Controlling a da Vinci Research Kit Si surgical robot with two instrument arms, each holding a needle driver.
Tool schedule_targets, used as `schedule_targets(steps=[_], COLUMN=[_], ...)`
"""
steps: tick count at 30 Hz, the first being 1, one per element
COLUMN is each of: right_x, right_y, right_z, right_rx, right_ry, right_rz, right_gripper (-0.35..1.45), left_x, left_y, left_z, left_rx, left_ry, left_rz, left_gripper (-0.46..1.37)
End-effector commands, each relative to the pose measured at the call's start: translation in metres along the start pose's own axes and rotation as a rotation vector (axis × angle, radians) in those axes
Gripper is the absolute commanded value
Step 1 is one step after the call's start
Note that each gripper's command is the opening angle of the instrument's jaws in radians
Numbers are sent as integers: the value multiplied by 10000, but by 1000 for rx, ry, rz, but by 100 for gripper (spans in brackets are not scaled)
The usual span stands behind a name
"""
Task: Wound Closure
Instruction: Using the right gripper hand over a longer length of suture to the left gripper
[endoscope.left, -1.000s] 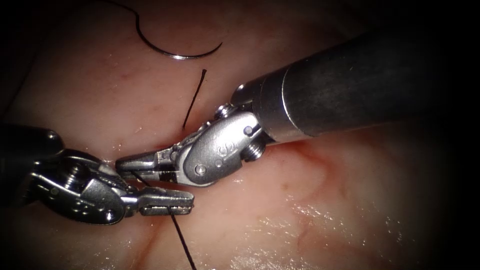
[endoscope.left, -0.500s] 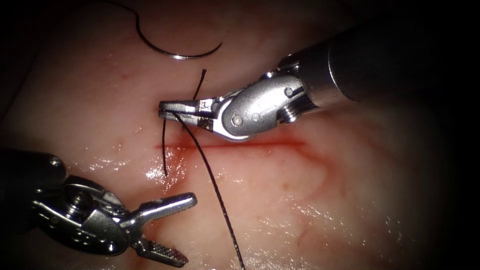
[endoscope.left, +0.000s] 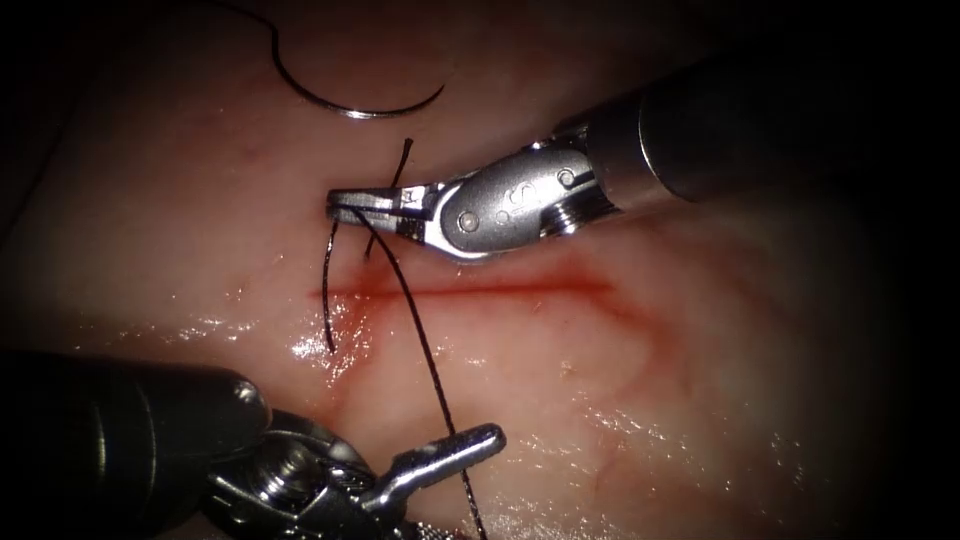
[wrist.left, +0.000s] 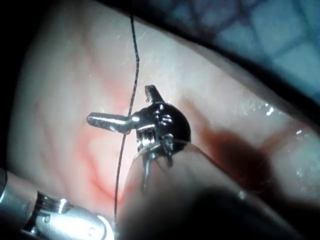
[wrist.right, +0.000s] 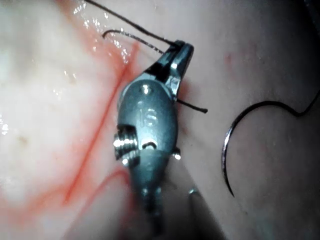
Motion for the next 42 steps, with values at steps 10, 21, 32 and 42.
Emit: schedule_targets(steps=[10, 21, 32, 42], right_x=[-1, 9, 43, 76], right_y=[1, -16, -45, -26], right_z=[-1, -28, -55, -101], right_rx=[-2, 14, -56, -234], right_ry=[-1, 0, 2, -151], right_rz=[7, 20, 55, 112], right_gripper=[-35, -35, 101, 144], left_x=[3, -12, -39, -32], left_y=[3, -31, -91, -86], left_z=[-7, -86, -151, -122], left_rx=[3, -51, -15, -34], left_ry=[28, 16, -47, -30], left_rz=[36, 2, -1, 8], left_gripper=[-35, -35, -35, -35])
